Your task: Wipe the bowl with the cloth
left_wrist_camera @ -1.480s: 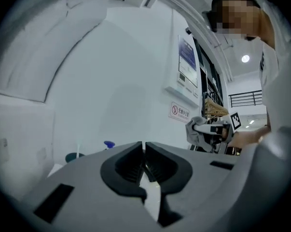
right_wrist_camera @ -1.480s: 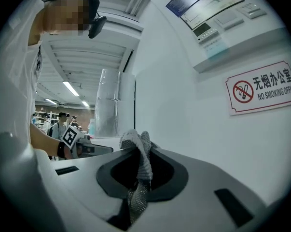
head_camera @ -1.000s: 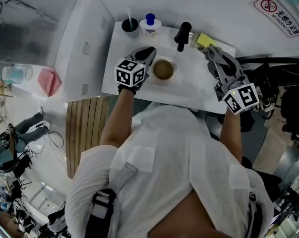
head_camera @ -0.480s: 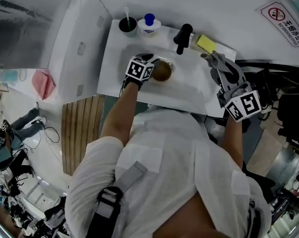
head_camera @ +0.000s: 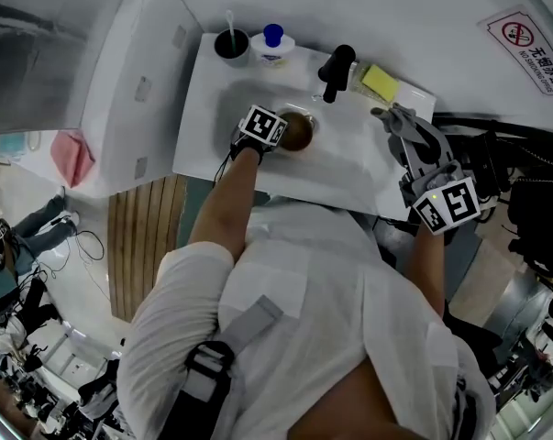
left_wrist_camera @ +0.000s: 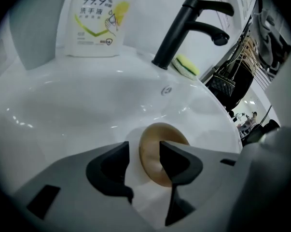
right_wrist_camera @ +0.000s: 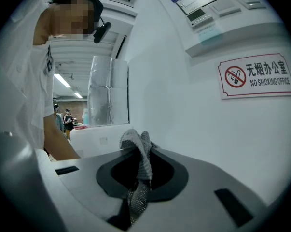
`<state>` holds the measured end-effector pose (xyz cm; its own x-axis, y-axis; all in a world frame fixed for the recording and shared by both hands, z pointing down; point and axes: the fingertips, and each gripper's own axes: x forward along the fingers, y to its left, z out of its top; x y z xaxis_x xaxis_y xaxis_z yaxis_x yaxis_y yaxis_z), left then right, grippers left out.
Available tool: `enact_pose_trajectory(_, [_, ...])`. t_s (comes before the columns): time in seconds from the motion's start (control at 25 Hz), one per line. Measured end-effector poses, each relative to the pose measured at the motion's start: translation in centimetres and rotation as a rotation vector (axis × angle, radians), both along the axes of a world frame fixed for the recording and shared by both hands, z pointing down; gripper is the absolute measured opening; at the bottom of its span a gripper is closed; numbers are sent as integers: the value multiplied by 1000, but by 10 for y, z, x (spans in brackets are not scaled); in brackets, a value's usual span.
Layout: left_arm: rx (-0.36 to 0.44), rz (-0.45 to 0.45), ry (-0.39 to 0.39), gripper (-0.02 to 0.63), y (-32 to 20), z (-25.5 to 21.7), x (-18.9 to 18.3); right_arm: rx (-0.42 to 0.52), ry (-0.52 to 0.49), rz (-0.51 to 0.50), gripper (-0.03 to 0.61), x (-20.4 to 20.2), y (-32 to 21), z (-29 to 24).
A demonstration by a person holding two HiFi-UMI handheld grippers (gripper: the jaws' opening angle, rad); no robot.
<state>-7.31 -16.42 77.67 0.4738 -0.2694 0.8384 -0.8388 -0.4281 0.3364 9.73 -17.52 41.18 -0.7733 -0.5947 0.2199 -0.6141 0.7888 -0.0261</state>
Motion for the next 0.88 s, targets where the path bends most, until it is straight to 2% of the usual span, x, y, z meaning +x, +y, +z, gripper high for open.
enact_pose_trajectory(0.2, [-39, -1, -24, 181, 6, 12, 0, -5, 1, -7, 46, -5, -1, 3])
enact_pose_trajectory(0.36, [-62, -29, -21, 55, 13, 15, -2, -10, 4, -20, 46, -11, 1, 5])
enact_pose_trajectory(0.4, [-57, -42, -19, 47, 14, 15, -3, -10, 4, -23, 46, -12, 1, 5])
enact_pose_trajectory(0.48, [-41, -61, -14, 25, 13, 12, -5, -10, 2, -27, 46, -15, 1, 6])
enact_pose_trajectory(0.64, [-5, -84, -3, 21, 10, -5, -11, -10, -7, -37, 46, -20, 1, 9])
enact_pose_trajectory(0.88, [127, -79, -7, 21, 0, -76, -20, -14, -32, -81, 46, -43, 5, 13])
